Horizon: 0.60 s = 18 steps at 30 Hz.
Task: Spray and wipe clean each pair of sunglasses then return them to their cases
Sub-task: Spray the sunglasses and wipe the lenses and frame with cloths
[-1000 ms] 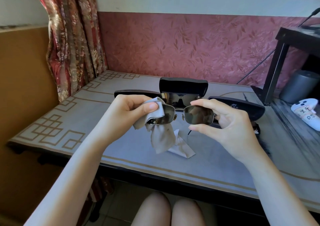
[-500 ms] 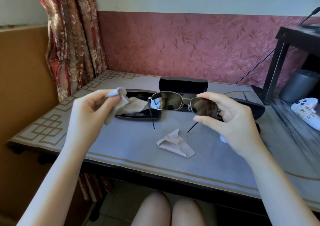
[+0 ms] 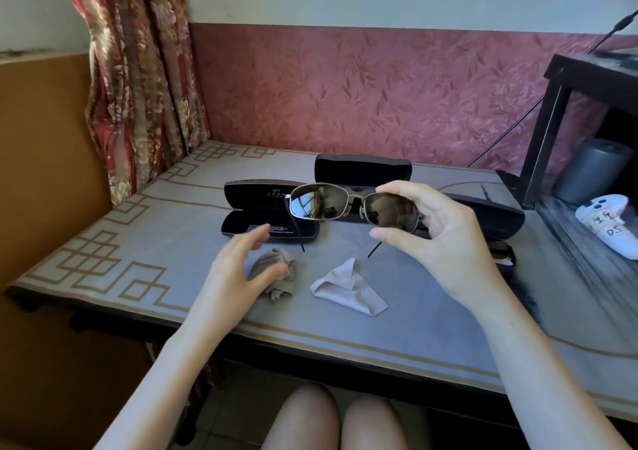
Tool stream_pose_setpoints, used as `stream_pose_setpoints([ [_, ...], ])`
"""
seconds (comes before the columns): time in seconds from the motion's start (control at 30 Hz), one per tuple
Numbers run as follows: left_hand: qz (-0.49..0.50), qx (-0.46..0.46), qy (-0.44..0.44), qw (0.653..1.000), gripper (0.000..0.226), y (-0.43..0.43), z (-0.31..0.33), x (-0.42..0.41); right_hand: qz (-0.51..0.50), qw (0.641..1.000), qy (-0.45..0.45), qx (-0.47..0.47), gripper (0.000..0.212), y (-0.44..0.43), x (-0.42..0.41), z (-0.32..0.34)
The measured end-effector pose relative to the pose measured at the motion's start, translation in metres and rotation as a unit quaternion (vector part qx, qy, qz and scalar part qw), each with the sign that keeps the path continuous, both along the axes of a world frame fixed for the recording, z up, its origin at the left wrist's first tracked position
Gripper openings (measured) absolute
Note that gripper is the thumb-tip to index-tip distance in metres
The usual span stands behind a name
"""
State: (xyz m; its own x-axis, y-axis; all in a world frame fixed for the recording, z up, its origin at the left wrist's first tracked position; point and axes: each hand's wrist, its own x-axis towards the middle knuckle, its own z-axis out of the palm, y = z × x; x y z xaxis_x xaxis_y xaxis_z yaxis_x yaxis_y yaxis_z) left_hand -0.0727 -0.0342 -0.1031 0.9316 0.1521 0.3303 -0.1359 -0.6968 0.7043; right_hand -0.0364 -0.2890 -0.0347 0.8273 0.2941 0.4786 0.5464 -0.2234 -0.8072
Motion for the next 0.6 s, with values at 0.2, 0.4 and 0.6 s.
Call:
stream_pose_setpoints([
  [0.2,-0.067,-0.026,-0.129,0.989,0.090,0.002,0.049,-0.026,0.030,1.000,0.002,-0.009,0.043,0.008,0.001,-0.001],
  [0.4,-0.103,0.051,-0.172,0.978,0.063,-0.010,0.072,-0.027,0.072,0.997,-0.006,-0.005,0.041,0.019,-0.004,0.001],
  [0.6,-0.081,0.051,-0.183,0.978,0.058,-0.004,0.069,-0.028,0.089,0.996,-0.001,-0.005,0.042,0.026,-0.004,0.001],
])
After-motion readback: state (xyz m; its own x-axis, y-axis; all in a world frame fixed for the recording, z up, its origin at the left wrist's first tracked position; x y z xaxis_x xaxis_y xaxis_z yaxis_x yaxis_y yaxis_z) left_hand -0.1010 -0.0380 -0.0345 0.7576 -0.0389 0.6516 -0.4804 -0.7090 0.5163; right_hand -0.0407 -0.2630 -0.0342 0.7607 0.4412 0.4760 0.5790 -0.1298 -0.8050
